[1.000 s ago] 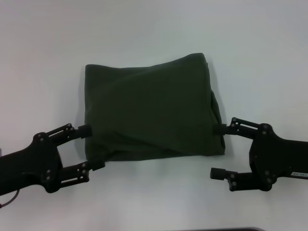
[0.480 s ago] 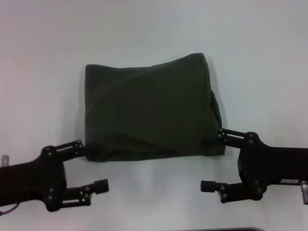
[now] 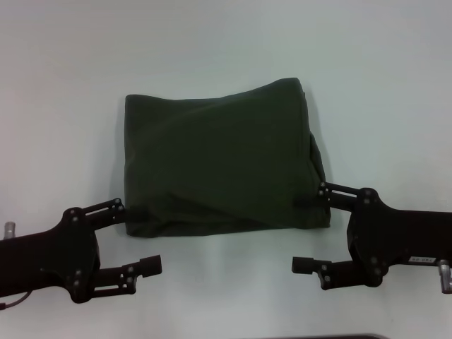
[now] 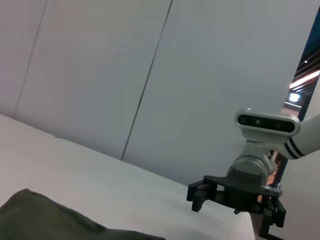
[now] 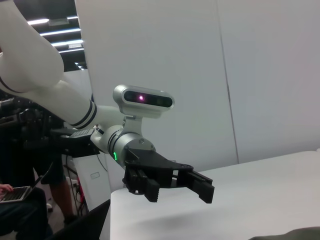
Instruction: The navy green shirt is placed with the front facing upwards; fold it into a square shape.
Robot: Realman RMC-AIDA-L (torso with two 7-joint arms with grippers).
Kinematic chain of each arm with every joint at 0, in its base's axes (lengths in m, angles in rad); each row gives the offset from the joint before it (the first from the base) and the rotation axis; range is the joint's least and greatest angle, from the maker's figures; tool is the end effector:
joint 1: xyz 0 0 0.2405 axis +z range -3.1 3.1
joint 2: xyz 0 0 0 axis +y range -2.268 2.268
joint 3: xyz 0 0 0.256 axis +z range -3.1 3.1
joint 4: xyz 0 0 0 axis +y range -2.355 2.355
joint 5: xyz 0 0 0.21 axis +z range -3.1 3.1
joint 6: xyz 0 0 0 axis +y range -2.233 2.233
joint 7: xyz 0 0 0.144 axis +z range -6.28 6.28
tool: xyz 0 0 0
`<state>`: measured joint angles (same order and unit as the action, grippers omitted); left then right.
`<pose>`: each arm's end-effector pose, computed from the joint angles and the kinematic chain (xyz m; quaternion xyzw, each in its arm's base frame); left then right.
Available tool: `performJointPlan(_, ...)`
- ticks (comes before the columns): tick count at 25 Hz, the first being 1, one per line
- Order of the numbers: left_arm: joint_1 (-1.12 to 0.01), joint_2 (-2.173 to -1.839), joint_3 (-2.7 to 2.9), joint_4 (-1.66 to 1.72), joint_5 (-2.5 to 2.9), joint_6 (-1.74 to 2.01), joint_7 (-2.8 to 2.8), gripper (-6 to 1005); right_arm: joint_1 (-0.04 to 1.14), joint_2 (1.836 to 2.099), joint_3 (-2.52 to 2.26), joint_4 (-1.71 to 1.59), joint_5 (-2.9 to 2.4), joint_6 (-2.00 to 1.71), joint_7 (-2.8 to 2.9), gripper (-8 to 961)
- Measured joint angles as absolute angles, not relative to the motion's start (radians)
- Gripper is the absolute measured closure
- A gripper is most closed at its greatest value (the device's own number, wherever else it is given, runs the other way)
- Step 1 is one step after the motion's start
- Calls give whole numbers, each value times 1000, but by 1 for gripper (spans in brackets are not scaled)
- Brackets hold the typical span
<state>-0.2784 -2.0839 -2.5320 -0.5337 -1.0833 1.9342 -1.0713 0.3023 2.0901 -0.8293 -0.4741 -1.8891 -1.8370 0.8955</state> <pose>-0.3030 0.2038 -0.0084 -0.9211 -0.1904 -0.3374 0.0380 0.2869 0.2136 -0.0335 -0.9343 0.1023 0.3384 0.0452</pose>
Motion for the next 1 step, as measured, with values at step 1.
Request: performJointPlan(1,-279,-2084,-2534,-534,-1083,1933,-1072,188,303,2091,-828,-474,-1888,-1836,895,38)
